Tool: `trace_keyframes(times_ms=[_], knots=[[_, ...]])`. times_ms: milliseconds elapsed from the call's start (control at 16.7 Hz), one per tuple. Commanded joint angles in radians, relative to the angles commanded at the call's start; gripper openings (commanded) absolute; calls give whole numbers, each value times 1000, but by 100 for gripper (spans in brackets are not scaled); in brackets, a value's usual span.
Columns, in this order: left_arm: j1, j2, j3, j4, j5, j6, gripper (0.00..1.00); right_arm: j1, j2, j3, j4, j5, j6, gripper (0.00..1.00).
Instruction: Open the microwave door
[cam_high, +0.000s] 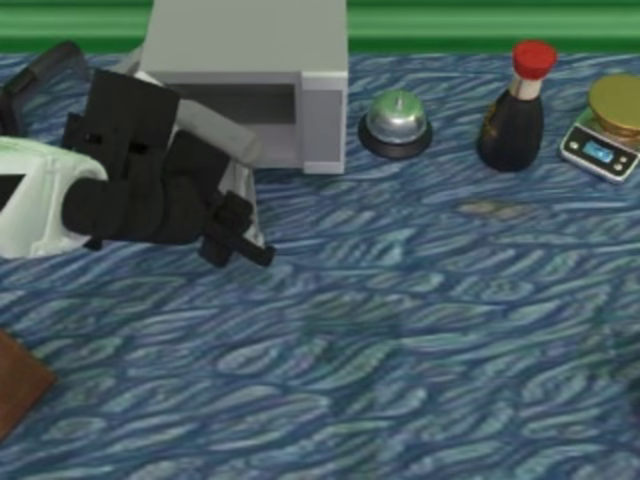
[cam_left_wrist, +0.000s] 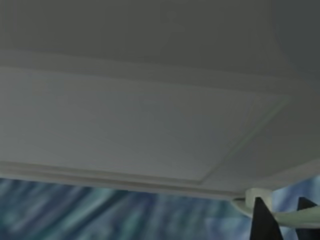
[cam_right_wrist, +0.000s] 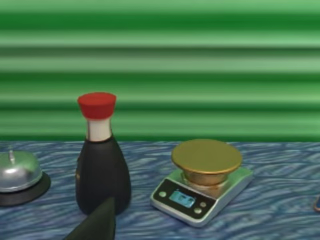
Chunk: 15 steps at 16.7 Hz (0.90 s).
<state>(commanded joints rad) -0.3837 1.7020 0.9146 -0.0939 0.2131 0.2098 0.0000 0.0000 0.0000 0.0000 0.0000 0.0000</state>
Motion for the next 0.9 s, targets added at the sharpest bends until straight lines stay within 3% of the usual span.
trace_keyframes(times_ms=[900], knots=[[14, -5, -8, -6, 18, 26, 0, 0, 0, 0, 0, 0, 0, 100]])
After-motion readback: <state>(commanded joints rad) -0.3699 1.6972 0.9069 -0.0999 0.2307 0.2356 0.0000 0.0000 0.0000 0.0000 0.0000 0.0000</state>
